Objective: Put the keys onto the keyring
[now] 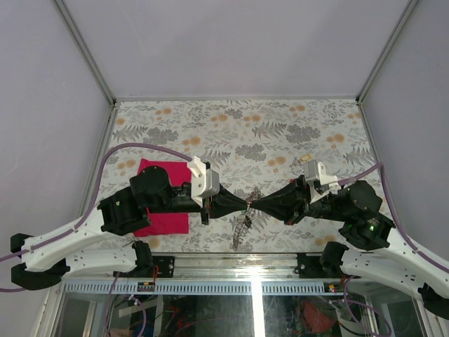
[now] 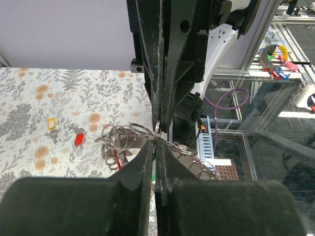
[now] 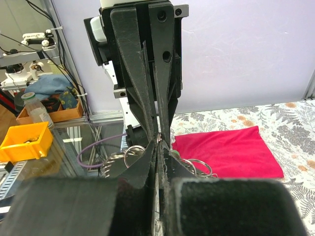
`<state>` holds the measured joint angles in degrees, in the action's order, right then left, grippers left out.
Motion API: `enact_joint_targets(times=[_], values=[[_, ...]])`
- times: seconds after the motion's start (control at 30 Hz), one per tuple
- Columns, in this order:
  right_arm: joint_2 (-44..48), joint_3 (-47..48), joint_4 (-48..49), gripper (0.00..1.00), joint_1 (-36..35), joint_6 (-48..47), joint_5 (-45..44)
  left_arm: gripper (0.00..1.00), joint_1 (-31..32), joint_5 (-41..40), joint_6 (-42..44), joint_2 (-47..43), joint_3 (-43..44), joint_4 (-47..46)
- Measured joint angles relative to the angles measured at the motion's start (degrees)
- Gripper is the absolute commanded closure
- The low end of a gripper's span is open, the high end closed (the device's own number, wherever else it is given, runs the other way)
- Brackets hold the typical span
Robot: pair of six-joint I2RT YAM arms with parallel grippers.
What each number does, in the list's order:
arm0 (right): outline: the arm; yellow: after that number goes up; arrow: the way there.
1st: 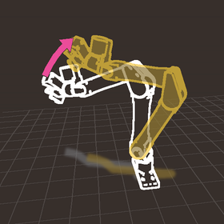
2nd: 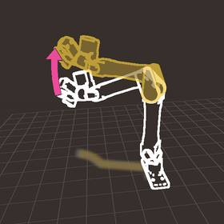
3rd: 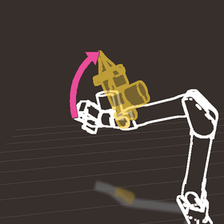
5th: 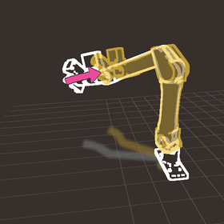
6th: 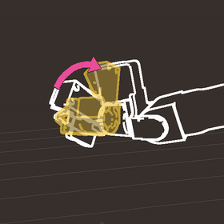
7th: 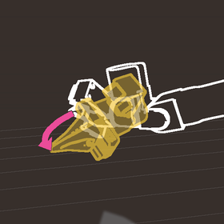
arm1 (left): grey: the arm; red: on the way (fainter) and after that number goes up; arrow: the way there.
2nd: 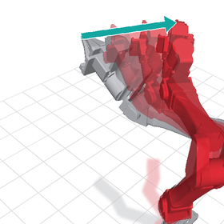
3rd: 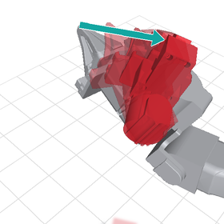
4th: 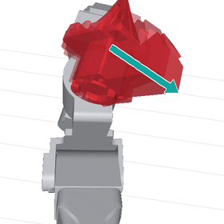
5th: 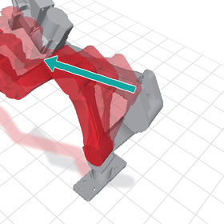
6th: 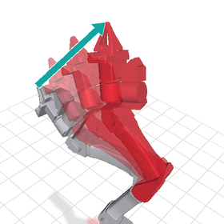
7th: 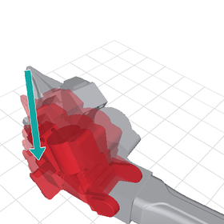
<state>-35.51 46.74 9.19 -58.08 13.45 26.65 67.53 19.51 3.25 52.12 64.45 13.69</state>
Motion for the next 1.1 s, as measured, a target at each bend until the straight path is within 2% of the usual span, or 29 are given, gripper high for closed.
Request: enact_joint_targets(times=[0.1, 0.27, 0.4, 0.8, 1.1], values=[[0.0, 0.0, -0.1, 1.00, 0.0, -0.4, 0.0, 1.00, 0.0, 0.2, -0.1, 0.0, 0.0, 0.0], [0.2, 0.2, -2.1, 0.74, 0.0, -2.2, -0.1, 1.00, 0.0, 0.2, -0.1, 1.0, 1.2, 2.0], [0.2, 2.6, -6.8, 0.65, 0.0, -4.9, -0.2, 1.00, 0.0, -0.4, 0.9, 3.8, 5.5, 8.8], [-2.2, 7.6, -19.3, 0.60, 0.0, -9.2, -2.0, 1.00, 0.0, -4.4, 7.4, 14.9, 23.9, 35.5], [-4.9, 3.0, -16.3, 0.57, 0.0, -8.5, -1.9, 1.00, 0.4, -6.8, 10.8, 21.8, 33.0, 51.1]])
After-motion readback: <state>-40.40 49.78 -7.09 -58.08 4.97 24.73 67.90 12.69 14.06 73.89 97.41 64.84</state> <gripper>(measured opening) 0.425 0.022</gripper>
